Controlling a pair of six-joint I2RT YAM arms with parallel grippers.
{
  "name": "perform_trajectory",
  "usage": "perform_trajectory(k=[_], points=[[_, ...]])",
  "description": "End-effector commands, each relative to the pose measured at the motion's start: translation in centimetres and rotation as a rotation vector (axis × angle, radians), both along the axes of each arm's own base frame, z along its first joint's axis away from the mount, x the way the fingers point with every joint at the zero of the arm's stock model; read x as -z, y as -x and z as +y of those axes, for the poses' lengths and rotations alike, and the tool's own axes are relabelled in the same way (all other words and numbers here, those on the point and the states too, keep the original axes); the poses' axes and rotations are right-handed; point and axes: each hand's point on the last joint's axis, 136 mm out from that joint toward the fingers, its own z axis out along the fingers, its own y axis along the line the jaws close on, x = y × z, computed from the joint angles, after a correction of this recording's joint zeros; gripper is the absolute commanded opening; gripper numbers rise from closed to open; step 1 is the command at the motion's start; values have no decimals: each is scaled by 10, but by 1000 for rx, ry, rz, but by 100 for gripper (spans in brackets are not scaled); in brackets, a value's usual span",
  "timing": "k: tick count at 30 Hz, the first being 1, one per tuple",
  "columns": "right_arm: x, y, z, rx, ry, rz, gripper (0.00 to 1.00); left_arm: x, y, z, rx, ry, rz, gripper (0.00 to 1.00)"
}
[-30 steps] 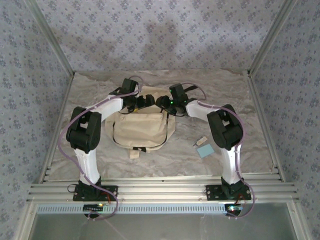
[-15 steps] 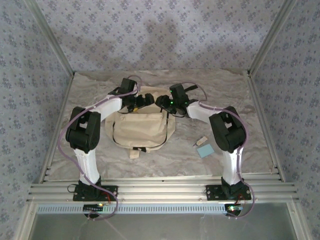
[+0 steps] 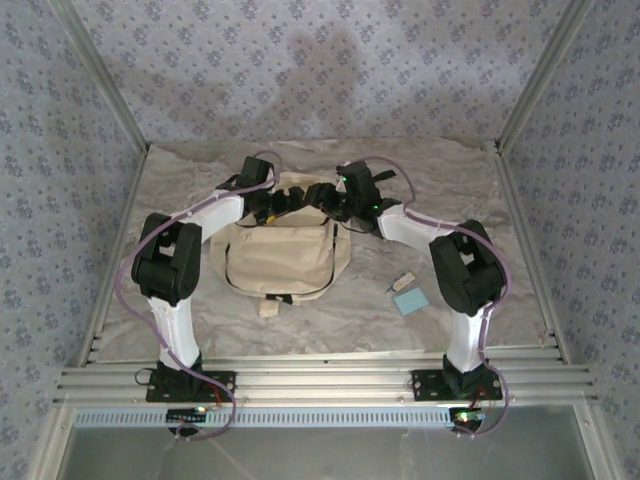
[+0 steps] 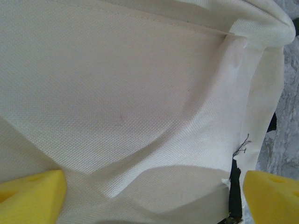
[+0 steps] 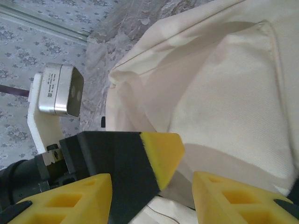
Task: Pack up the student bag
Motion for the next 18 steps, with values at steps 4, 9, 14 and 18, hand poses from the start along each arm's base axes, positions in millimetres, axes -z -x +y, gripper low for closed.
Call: perform_trajectory(k=[4, 9, 14, 18], points=[[-4, 1, -58, 73, 150, 2, 50, -19, 17, -23, 102, -50, -26, 93], [16, 3, -100, 139, 237, 58, 48, -26, 23, -46, 191, -196, -87, 88], [46, 17, -130, 157, 246, 138, 45, -16, 28, -70, 317, -335, -81, 76], [50, 22, -141, 162, 248, 148, 45, -6, 30, -84, 416, -489, -53, 65]])
